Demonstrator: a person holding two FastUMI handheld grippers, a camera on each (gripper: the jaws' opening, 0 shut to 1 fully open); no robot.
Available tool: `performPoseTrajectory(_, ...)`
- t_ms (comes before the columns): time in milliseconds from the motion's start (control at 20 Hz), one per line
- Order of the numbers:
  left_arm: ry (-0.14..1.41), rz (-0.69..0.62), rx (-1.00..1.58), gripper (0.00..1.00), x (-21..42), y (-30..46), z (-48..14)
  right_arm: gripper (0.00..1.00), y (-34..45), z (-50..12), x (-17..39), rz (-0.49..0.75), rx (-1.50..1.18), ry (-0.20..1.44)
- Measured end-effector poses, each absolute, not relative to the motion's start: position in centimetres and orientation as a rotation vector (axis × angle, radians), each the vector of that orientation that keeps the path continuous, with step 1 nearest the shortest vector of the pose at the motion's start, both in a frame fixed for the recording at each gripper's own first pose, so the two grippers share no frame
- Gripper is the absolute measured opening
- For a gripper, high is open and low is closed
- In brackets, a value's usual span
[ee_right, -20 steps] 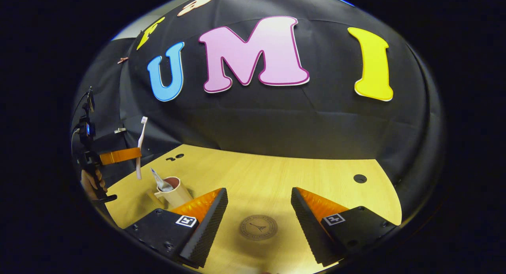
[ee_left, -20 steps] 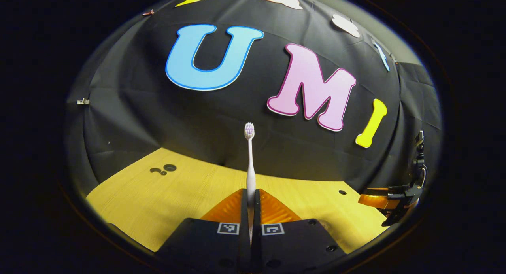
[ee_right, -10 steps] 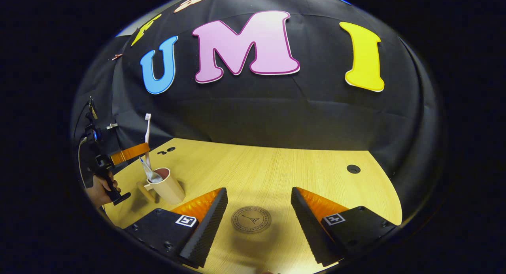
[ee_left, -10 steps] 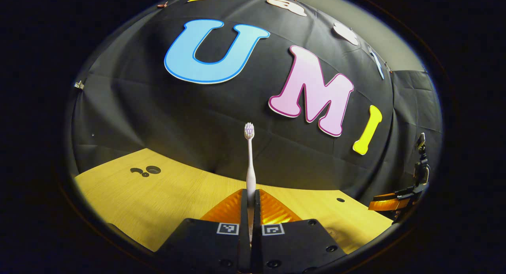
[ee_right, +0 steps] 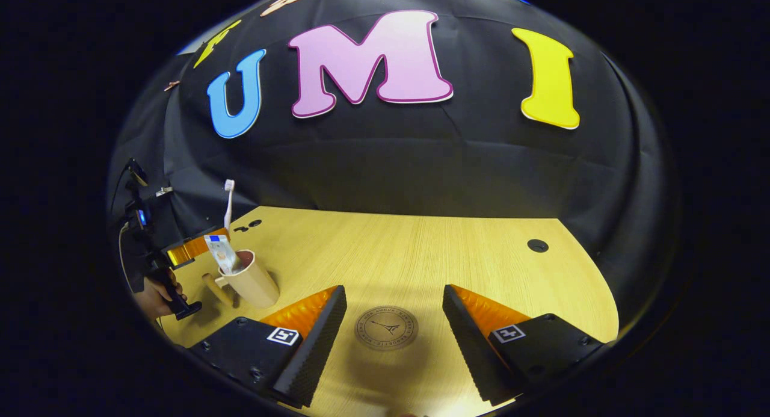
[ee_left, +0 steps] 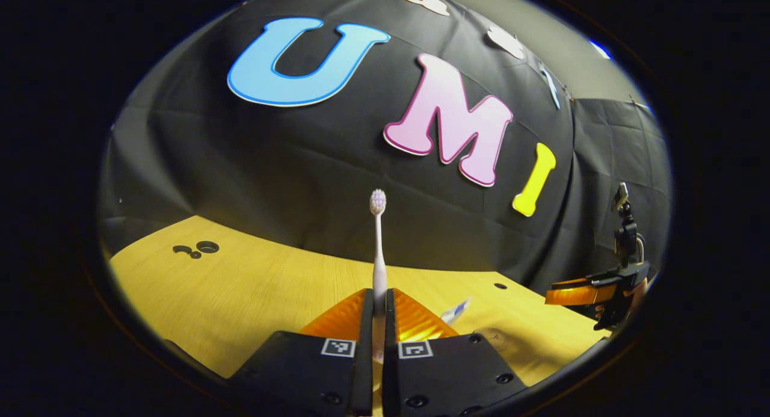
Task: Put the toothbrush and toothpaste on the desktop into the cup, then pick up the cup and place it on the coaster on the desktop.
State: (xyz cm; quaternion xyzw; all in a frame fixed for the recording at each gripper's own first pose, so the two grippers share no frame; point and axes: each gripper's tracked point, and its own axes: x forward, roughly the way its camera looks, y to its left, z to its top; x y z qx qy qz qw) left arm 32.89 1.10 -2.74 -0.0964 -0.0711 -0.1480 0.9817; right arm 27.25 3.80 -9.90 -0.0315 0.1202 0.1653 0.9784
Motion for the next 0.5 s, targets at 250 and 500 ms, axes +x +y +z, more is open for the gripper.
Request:
performPoseTrajectory(250, -0.095, -0.286, -0.142, 0.51, 30.9, 1.4, -3.6, 0.99, 3.7, -9.4, 27.0, 0.337, -0.064, 0.231)
performPoseTrajectory(500, -0.018, -0.25, -0.11, 0.96, 28.3, 2.5, -3.2, 0.99, 1.7, -9.1, 26.5, 0.321, -0.047, 0.239)
